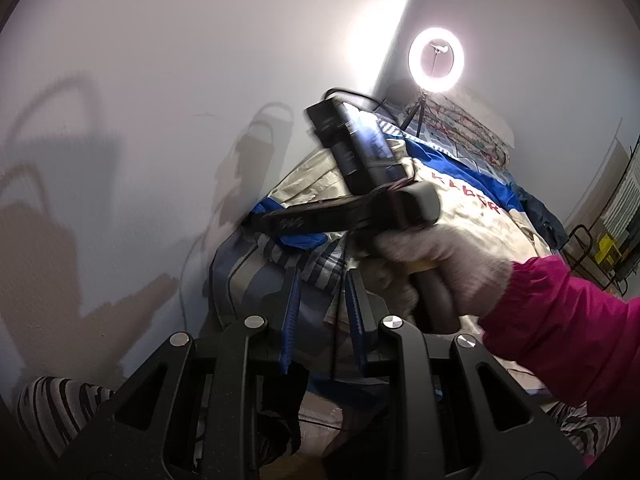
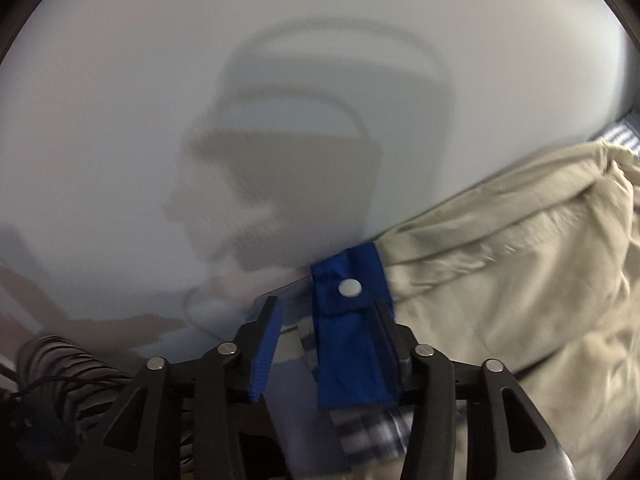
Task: Fold large clothes
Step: 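Grasp the blue cuff of the jacket sleeve with the right tool, then lift the sleeve by its cuff and fold it across the jacket back with the right tool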
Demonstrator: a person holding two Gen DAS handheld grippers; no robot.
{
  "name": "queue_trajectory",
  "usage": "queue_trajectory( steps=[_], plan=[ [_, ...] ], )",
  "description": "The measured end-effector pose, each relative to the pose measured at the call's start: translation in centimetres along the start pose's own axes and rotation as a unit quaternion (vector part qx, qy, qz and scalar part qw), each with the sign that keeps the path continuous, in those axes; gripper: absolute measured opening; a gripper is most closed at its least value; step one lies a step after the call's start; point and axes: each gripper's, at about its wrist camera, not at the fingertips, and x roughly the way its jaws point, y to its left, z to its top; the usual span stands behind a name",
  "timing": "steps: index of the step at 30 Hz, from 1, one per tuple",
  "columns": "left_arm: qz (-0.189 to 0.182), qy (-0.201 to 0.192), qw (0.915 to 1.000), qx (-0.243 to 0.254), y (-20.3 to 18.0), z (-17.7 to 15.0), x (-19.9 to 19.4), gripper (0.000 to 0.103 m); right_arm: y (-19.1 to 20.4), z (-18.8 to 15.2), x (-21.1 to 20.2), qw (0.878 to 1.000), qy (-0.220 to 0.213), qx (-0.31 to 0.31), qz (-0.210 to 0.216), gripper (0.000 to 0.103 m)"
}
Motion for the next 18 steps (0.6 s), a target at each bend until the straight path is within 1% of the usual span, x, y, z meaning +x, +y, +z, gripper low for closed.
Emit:
queue_trajectory(
  steps=[2, 4, 5, 6, 7, 8, 9, 10, 11, 12, 13, 15, 17, 18],
  plan=[
    [-0.001, 0.0, 1.0, -0.003, 0.1, 0.1, 0.2, 0.022, 0.6, 0.0, 1.0, 1.0, 0.006, -0.017, -0.026, 0.053],
    [-0.002, -0.001, 1.0, -0.006, 0.2, 0.1, 0.2, 0.022, 0.9, -0.1, 1.8, 0.998, 0.011, -0.031, -0.053, 0.053],
    [-0.002, -0.001, 1.0, -0.006, 0.2, 0.1, 0.2, 0.022, 0.9, -0.1, 2.1, 0.997, 0.013, -0.034, -0.066, 0.05],
    [-0.003, -0.001, 1.0, -0.006, 0.3, 0.1, 0.1, 0.022, 0.8, -0.1, 2.5, 0.996, 0.015, -0.031, -0.079, 0.036],
    [-0.002, 0.0, 1.0, -0.005, 0.2, 0.2, 0.2, 0.022, 0.7, 0.0, 3.0, 0.997, 0.016, -0.025, -0.074, 0.034],
    [-0.002, 0.0, 1.0, -0.004, 0.2, 0.2, 0.1, 0.022, 0.2, -0.1, 2.8, 0.998, 0.01, -0.01, -0.056, 0.029],
    [-0.002, 0.001, 1.0, -0.002, 0.2, 0.0, 0.1, 0.022, -0.2, -0.1, 2.7, 0.999, 0.006, 0.003, -0.045, 0.02],
    [-0.001, 0.002, 1.0, 0.0, 0.0, 0.0, 0.0, 0.022, -0.7, -0.2, 2.5, 0.999, 0.001, 0.017, -0.039, 0.016],
    [-0.001, 0.002, 1.0, 0.003, -0.1, 0.0, 0.1, 0.022, -1.1, -0.3, 2.1, 0.999, -0.004, 0.028, -0.037, 0.001],
    [-0.001, 0.003, 1.0, 0.004, -0.1, 0.0, 0.0, 0.022, -1.9, -0.4, 1.4, 0.998, -0.01, 0.043, -0.036, 0.0],
    [-0.001, 0.003, 1.0, 0.005, -0.1, 0.0, 0.0, 0.022, -3.1, -0.5, 0.1, 0.998, -0.017, 0.06, -0.025, 0.0],
    [0.0, 0.002, 1.0, 0.007, -0.1, 0.0, 0.0, 0.022, -4.5, -1.0, -1.2, 0.996, -0.036, 0.085, -0.008, 0.0],
    [0.002, 0.003, 1.0, 0.007, 0.0, 0.0, 0.0, 0.022, -5.3, -1.5, -2.6, 0.994, -0.051, 0.096, 0.002, 0.0],
    [0.003, 0.002, 1.0, 0.007, -0.1, 0.0, 0.0, 0.022, -5.5, -1.7, -3.0, 0.994, -0.052, 0.093, 0.006, 0.0]
  ],
)
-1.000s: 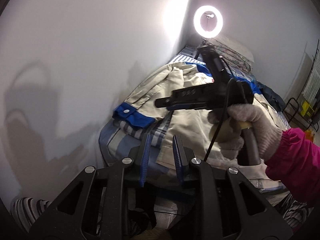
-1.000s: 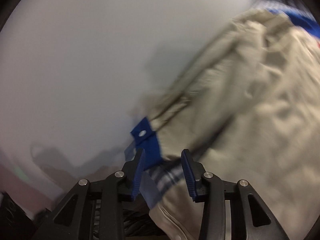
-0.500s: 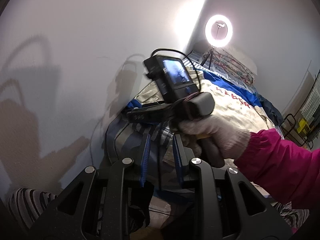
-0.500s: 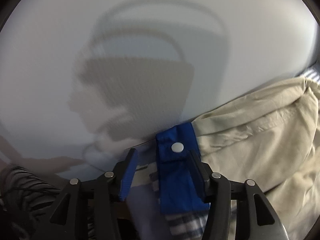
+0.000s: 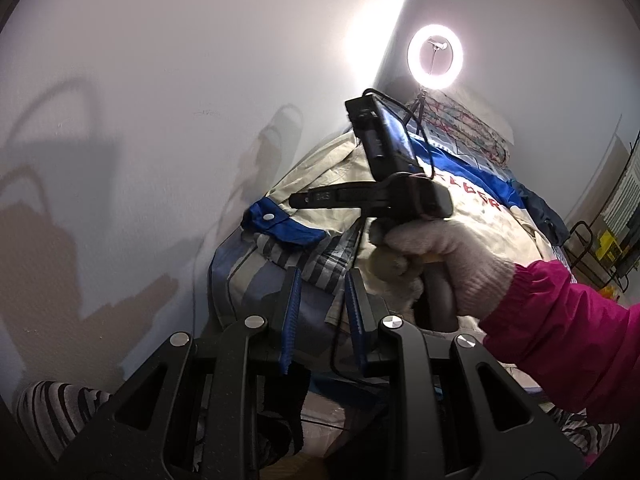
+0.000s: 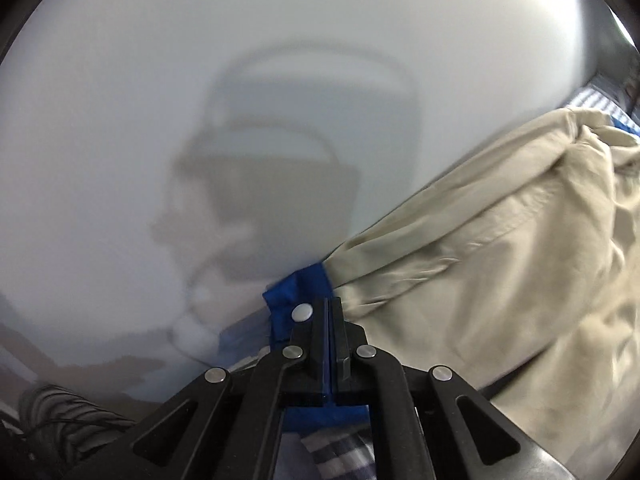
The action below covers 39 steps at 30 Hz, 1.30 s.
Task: Fold large clothes
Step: 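Lift the sleeve by its cuff and fold it across the jacket back with the right tool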
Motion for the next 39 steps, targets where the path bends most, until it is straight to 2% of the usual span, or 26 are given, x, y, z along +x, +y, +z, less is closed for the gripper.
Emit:
queue_trajectory(
  steps=[2, 4, 6, 7, 8, 11, 14, 17, 18, 21, 25, 28, 33, 35, 39],
  plan=[
    [0.001, -0.001, 1.0, 0.001, 0.0, 0.0, -0.1, 0.022, 0.4, -0.8, -1.3, 1.0, 0.012, -0.022, 0.012, 0.0],
    [0.001, -0.002, 1.0, -0.001, 0.1, 0.0, -0.2, 0.022, 1.2, -1.5, -1.8, 0.999, 0.021, -0.048, 0.006, 0.007],
    [-0.001, -0.004, 1.0, -0.005, 0.4, 0.0, -0.3, 0.022, 2.1, -1.9, -1.5, 0.997, 0.027, -0.071, -0.004, 0.045],
    [-0.001, -0.005, 1.0, -0.007, 0.6, 0.0, -0.4, 0.022, 2.6, -2.1, -1.4, 0.996, 0.029, -0.082, -0.015, 0.053],
    [-0.002, -0.005, 0.9999, -0.009, 0.7, 0.0, -0.4, 0.022, 3.0, -2.4, -1.3, 0.994, 0.033, -0.097, -0.025, 0.054],
    [-0.004, -0.004, 0.9999, -0.015, 0.9, 0.1, -0.2, 0.022, 3.2, -3.1, -0.9, 0.989, 0.045, -0.126, -0.064, 0.052],
    [-0.005, -0.004, 0.9999, -0.016, 1.0, 0.1, -0.1, 0.022, 2.2, -3.8, -0.7, 0.988, 0.057, -0.126, -0.074, 0.047],
    [-0.005, -0.002, 0.9999, -0.015, 1.0, 0.2, 0.2, 0.022, 0.9, -3.9, -2.2, 0.991, 0.055, -0.106, -0.054, 0.031],
    [-0.004, -0.001, 0.9999, -0.013, 0.9, 0.2, 0.3, 0.022, 0.1, -4.0, -3.3, 0.992, 0.055, -0.102, -0.053, 0.019],
    [-0.003, 0.0, 1.0, -0.008, 0.7, 0.3, 0.4, 0.022, -2.2, -3.6, -5.9, 0.996, 0.044, -0.07, -0.028, 0.008],
    [-0.002, 0.002, 1.0, -0.004, 0.6, 0.3, 0.5, 0.022, -5.0, -3.8, -9.5, 0.999, 0.014, -0.006, 0.03, 0.008],
    [0.0, 0.005, 1.0, 0.0, 0.5, 0.3, 0.7, 0.022, -7.9, -5.2, -10.7, 0.995, 0.003, 0.054, 0.081, 0.008],
    [0.0, 0.008, 1.0, 0.005, 0.3, 0.4, 0.9, 0.022, -12.0, -6.7, -13.1, 0.976, -0.013, 0.154, 0.155, 0.009],
    [-0.001, 0.009, 0.9999, 0.005, 0.4, 0.4, 0.9, 0.022, -13.9, -5.9, -11.4, 0.966, -0.016, 0.187, 0.179, 0.009],
    [-0.003, 0.009, 0.9999, 0.003, 0.6, 0.4, 0.9, 0.022, -16.9, -7.0, -12.4, 0.949, -0.023, 0.235, 0.211, 0.009]
  ],
)
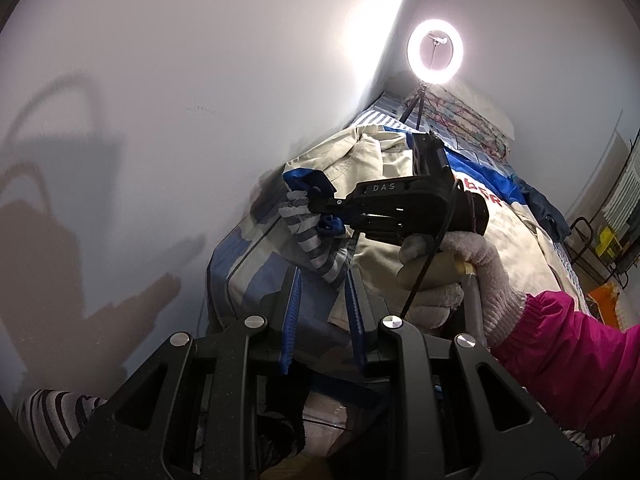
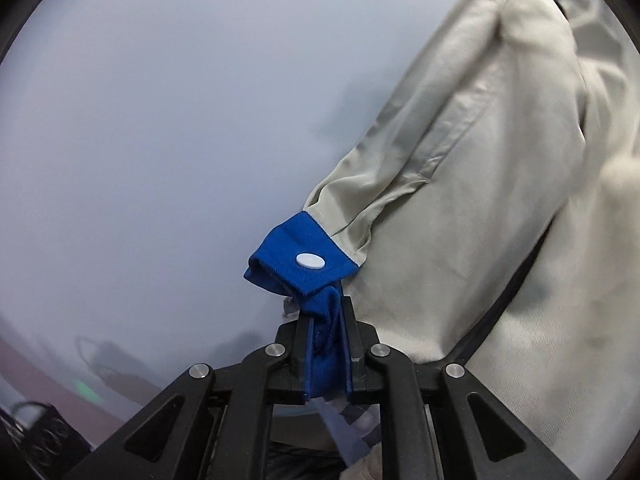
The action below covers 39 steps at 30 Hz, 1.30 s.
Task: Fold large clothes
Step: 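Lift the sleeve by its cuff and fold it across the jacket back with the right tool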
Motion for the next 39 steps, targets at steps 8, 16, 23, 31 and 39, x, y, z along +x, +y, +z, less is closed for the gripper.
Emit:
queue_trajectory(
  steps=[8, 16, 23, 31, 39],
  plan=[
    [-0.002, -0.001, 1.0, 0.001, 0.1, -0.1, -0.2, 0.022, 0.6, -0.5, -2.8, 1.0, -0.008, 0.009, 0.017, 0.011],
    [-0.002, 0.0, 1.0, 0.004, 0.1, 0.1, -0.1, 0.022, 1.8, -1.4, -0.8, 1.0, -0.02, 0.0, -0.02, 0.003],
    [-0.001, 0.001, 1.0, 0.005, 0.0, 0.3, -0.1, 0.022, 5.3, -1.6, -3.9, 0.997, -0.065, -0.033, -0.029, 0.001],
    [-0.008, -0.004, 0.9993, 0.036, -1.8, 1.8, 0.3, 0.022, 5.7, -6.3, -13.9, 0.985, -0.171, -0.031, 0.002, 0.001],
    [-0.058, 0.01, 0.9958, 0.07, -5.1, 4.8, 2.9, 0.022, 1.5, -11.8, -16.2, 0.979, -0.201, 0.008, -0.019, 0.001]
  ],
)
